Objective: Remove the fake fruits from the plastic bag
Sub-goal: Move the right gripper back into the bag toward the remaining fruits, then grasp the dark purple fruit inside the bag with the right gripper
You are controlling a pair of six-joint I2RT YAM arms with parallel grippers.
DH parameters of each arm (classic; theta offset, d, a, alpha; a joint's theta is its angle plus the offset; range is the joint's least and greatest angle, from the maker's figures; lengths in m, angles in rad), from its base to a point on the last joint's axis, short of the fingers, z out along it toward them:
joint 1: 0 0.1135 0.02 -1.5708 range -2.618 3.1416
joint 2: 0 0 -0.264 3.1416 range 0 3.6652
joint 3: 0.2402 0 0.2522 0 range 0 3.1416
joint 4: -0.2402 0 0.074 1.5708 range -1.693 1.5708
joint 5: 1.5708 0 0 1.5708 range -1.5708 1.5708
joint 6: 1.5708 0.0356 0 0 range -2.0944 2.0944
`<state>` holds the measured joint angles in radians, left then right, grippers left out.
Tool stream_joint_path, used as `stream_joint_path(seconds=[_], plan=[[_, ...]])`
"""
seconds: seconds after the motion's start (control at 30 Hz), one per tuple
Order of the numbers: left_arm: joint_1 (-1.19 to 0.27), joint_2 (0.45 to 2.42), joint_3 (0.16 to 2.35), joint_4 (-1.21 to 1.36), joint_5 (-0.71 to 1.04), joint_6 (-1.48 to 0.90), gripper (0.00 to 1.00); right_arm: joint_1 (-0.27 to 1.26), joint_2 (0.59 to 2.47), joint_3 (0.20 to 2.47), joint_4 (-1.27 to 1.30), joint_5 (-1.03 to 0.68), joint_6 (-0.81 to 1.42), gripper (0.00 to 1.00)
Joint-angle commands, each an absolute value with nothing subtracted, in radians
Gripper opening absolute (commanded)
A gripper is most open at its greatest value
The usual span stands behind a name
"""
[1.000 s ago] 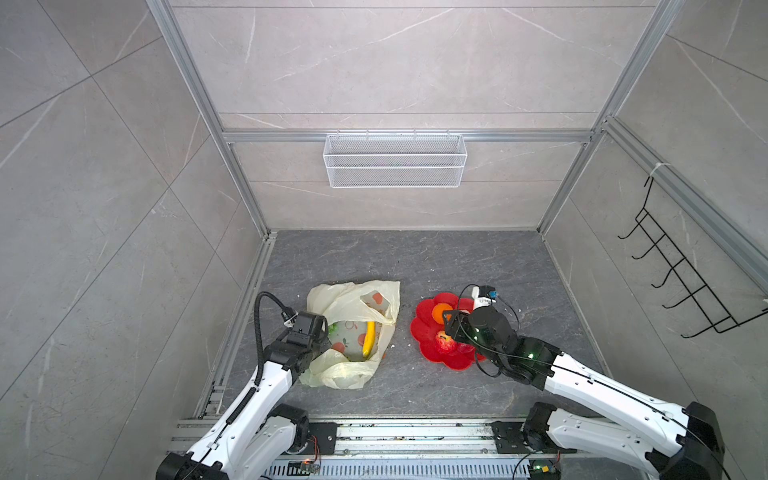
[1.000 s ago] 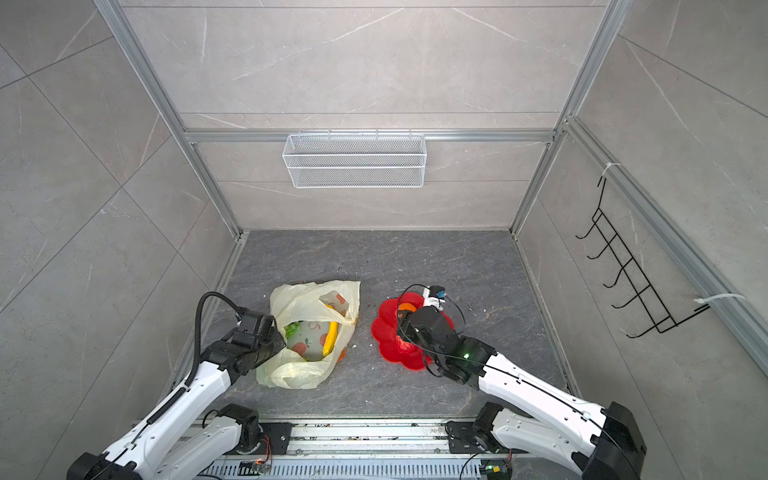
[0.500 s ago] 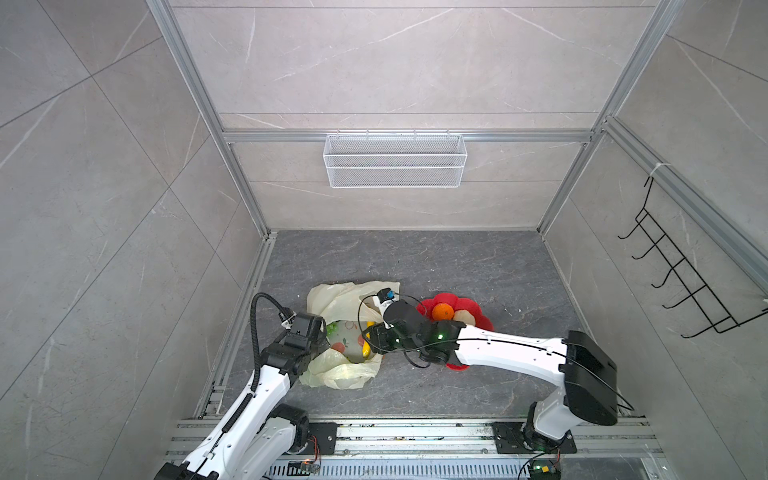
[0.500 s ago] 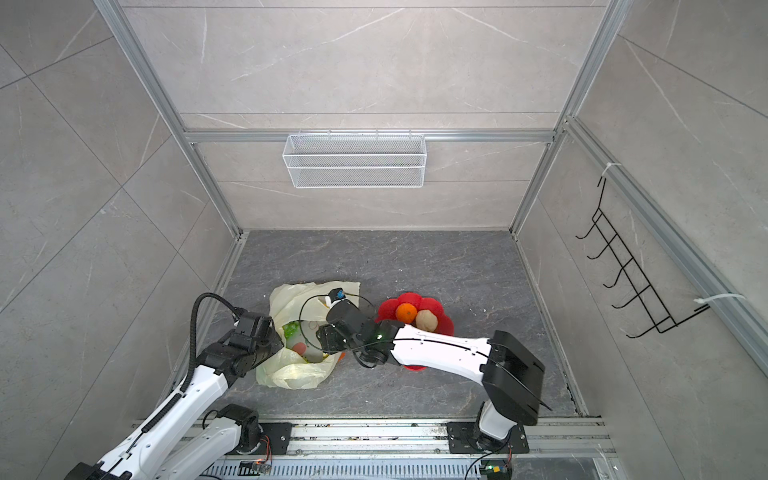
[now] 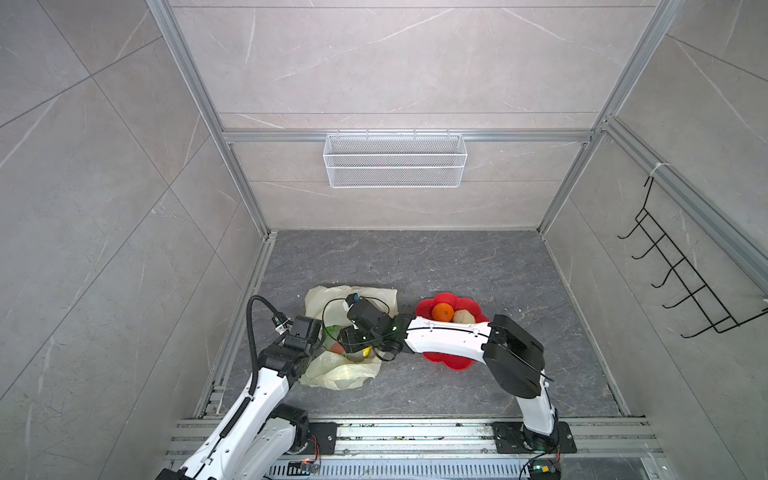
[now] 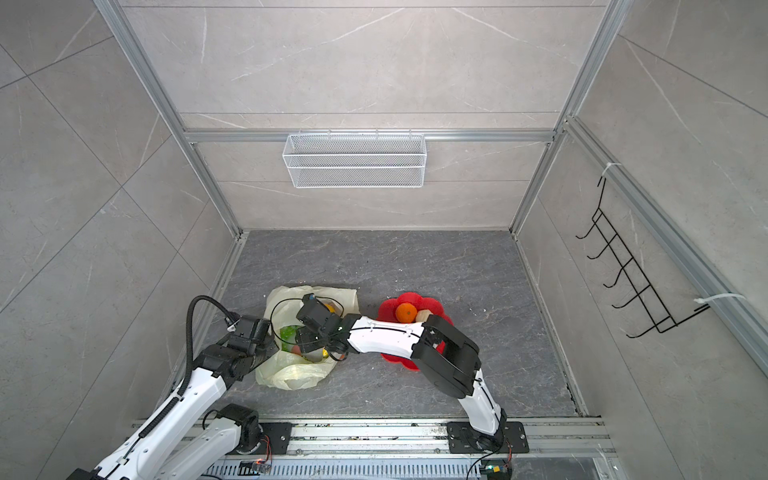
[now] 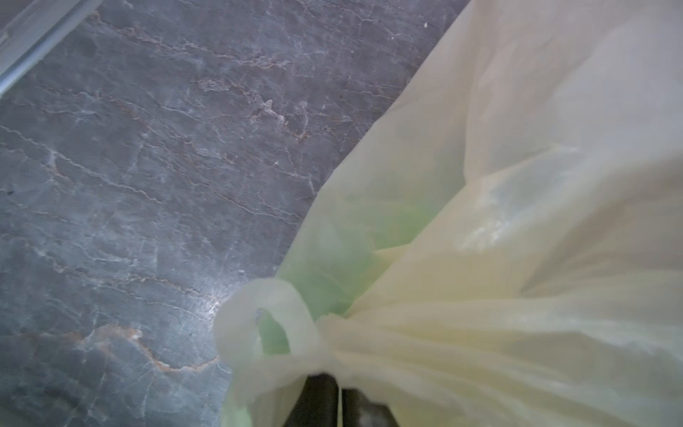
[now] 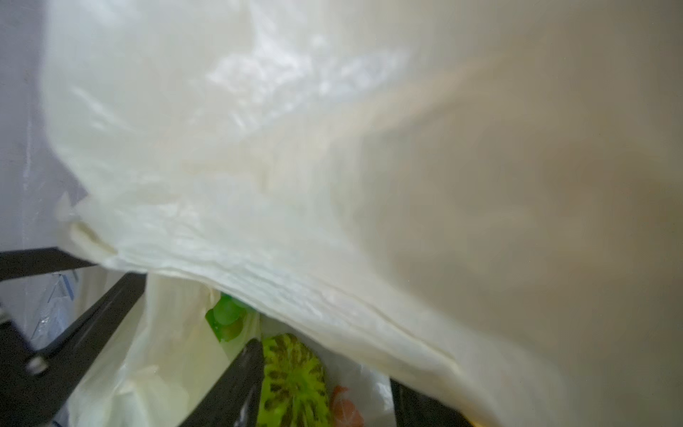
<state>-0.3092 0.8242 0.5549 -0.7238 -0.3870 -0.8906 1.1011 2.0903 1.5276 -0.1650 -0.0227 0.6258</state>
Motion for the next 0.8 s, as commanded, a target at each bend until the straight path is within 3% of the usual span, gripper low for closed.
stream_joint_path(seconds=[0.0, 0.4, 0.77], plan=[[-0.299, 0.822, 0.551, -0.782, -0.446, -0.933, 0.09, 1.103, 2.172, 1.629, -0.228, 0.008, 0.593, 0.58], [-0.292, 0.817, 0.525, -0.754, -0.419, -0.937, 0.09, 1.062, 2.378, 1.956, -0.378, 0.168, 0.603, 0.64], [-0.292, 0.823, 0.514, -0.726, -0.402, -0.921, 0.09, 1.046, 2.485, 2.144, -0.454, 0.166, 0.676, 0.69]])
